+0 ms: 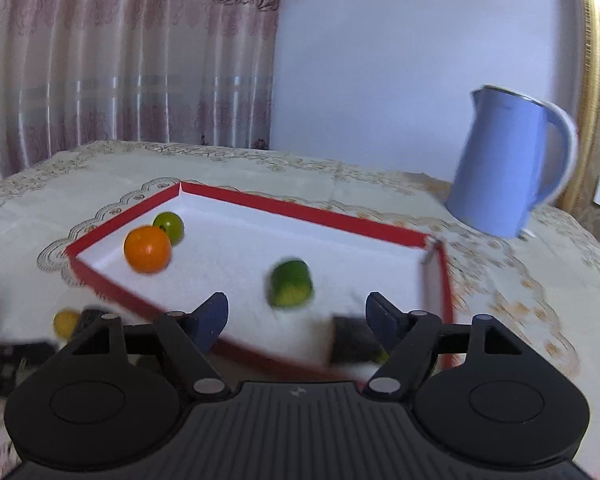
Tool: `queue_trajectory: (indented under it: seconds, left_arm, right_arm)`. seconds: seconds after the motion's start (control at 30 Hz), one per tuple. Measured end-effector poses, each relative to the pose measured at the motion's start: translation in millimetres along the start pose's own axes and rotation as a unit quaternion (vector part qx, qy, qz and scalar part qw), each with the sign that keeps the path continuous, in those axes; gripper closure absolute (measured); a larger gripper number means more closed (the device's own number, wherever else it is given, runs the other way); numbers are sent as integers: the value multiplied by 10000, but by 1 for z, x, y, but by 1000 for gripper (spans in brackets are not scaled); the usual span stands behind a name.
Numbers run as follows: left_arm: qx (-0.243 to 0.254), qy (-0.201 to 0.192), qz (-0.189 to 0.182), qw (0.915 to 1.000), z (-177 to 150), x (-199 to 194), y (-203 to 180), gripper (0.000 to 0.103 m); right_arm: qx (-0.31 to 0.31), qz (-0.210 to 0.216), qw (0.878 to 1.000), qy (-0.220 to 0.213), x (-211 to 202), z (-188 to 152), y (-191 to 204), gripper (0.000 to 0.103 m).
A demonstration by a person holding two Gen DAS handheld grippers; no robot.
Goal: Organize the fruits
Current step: 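Carry the cucumber piece into the red tray and open the right gripper, then grasp the small brown round fruit with the left gripper and lift it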
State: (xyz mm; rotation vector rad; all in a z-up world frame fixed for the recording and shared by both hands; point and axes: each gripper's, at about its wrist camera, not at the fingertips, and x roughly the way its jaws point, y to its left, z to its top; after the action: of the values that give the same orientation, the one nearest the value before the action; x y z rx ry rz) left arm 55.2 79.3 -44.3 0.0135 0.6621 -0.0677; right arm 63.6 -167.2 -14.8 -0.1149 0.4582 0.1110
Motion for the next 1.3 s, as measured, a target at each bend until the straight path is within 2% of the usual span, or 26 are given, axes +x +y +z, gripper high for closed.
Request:
queue_trajectory:
  seconds: [0.17,0.3,0.4,0.47,0.5,0.7,0.8,1.07,1.23,1.3]
  left_arm:
    - [1,0,1,10000,0,0,0,0]
    - [1,0,1,10000,0,0,0,0]
    - [1,1,0,10000,0,0,0,0]
    - [4,1,2,10000,0,0,0,0]
    - [2,1,1,10000,0,0,0,0]
    - [28,-27,51,10000,0,0,-2,0]
    - [15,-126,-101,9999,4,-2,-3,0]
    - [565,-484,88,9972,20,2,-17,0]
    - [655,-422,-261,9966,16,3,-20,0]
    - [826,-456,1,9955,15,5,-26,0]
  right_arm:
    - [421,-140,9988,215,-18,-25,-25,24]
    - [676,-291,9963,453,-13,-40,-39,24]
    - [954,-185,9931,654,-7,-46,-49,23]
    - [1084,-110,9921,629,-7,-47,-53,17]
    - [1106,-60,9917,659,-6,-47,-54,12]
    - [991,-42,9924,729,-4,-47,-50,9]
    - [995,-38,9924,729,-4,-46,-50,9]
    - [981,-41,9924,738,-3,-46,-49,8]
    - [947,-53,9926,755,-2,-46,-49,8]
    - [935,-59,9927,760,-2,-46,-48,8]
